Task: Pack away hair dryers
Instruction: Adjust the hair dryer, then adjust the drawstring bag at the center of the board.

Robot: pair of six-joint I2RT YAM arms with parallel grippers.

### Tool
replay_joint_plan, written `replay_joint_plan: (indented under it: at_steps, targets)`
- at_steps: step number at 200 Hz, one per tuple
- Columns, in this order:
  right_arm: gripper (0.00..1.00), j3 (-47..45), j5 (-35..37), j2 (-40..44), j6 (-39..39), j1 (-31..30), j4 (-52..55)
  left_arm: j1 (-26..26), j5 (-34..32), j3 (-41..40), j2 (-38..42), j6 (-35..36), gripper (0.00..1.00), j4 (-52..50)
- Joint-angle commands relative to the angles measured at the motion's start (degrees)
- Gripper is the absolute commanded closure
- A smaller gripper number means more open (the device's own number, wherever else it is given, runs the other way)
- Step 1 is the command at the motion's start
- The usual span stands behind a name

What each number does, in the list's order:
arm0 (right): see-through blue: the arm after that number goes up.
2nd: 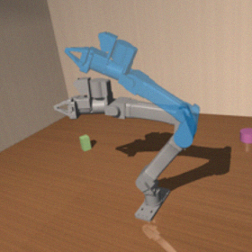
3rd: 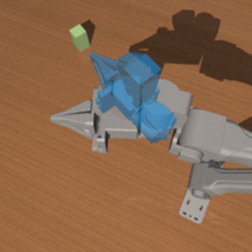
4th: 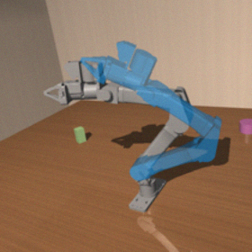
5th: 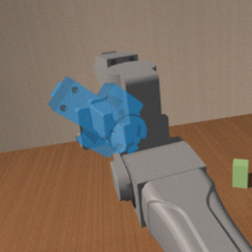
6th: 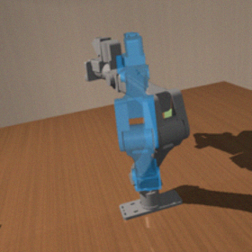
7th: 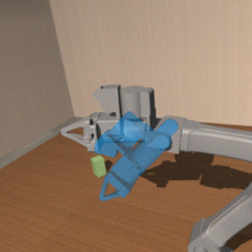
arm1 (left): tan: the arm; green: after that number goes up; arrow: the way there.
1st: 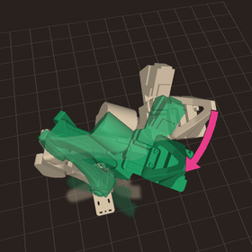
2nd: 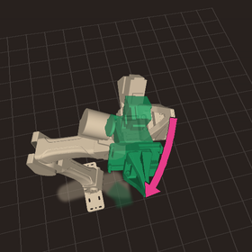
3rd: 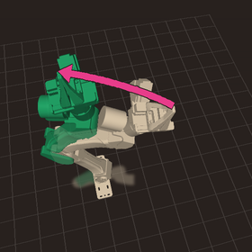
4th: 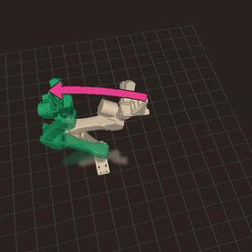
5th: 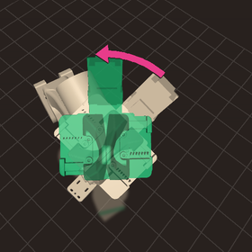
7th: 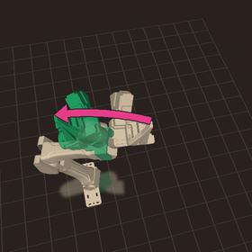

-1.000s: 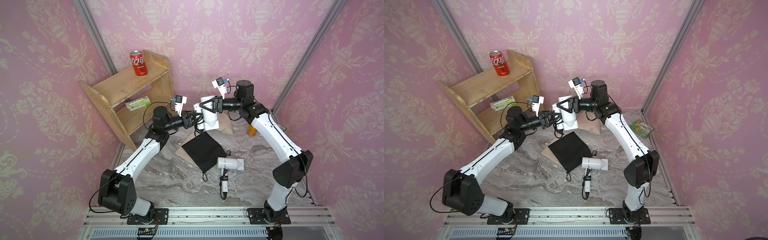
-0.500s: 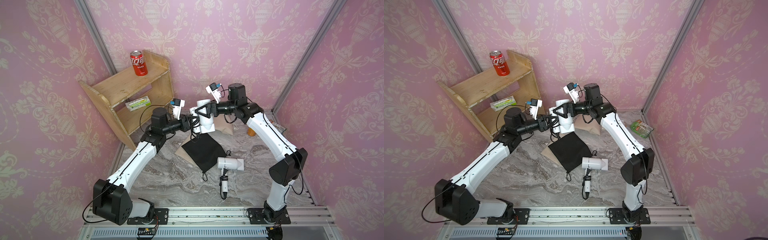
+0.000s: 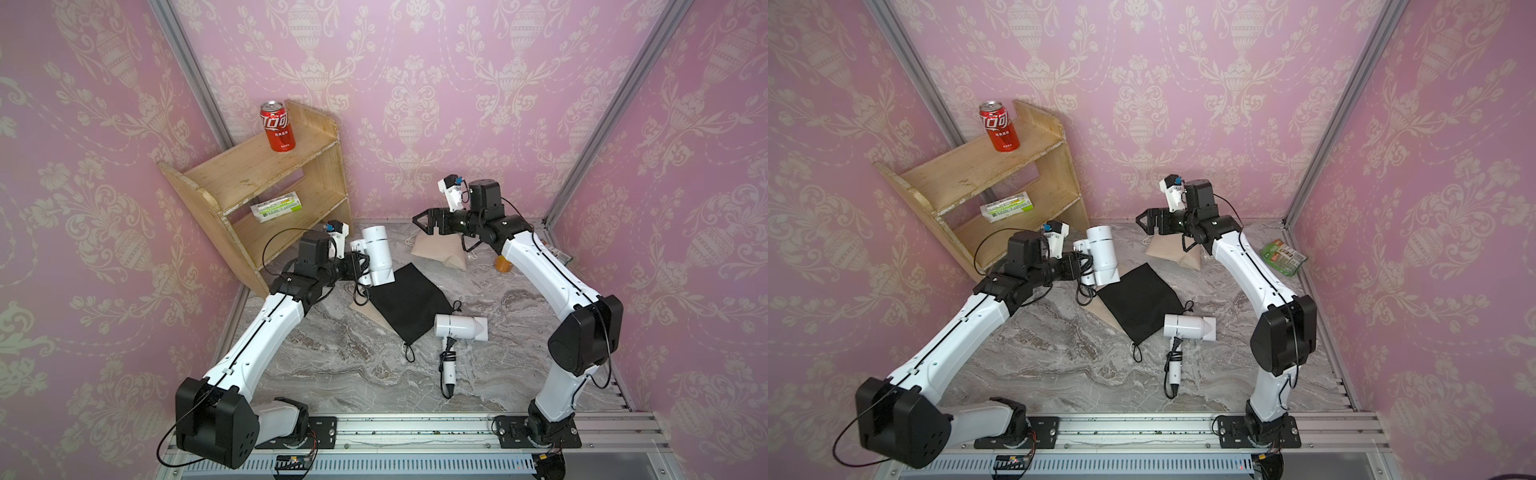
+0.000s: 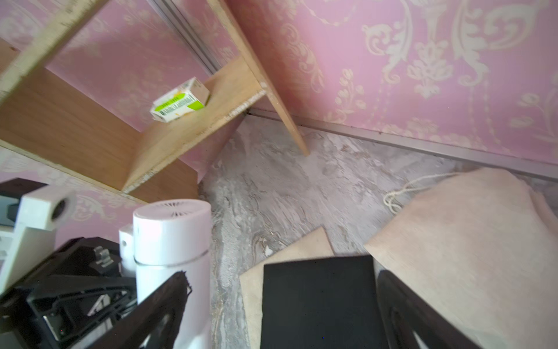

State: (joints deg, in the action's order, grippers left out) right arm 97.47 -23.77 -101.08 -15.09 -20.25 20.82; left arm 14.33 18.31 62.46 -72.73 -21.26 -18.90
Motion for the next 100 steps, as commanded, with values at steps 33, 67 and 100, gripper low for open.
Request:
replay_joint_plan:
  at_steps: [33,67,100]
  targets:
    - [0.06,-21.2,16.6,12.7,9.2,-8.8,-1.4,-0.8,-12.6,0.6,4.3,3.9,0.95,-8.6]
    - [0.18,-30.7,25.4,14.5,10.6,-18.5,-0.5,-1.0,-20.6,0.9,5.9,4.3,0.95,-12.4]
    - [0.29,-34.3,28.9,12.5,9.8,-24.7,1.8,-1.8,-25.1,1.6,6.1,3.5,0.95,-14.6]
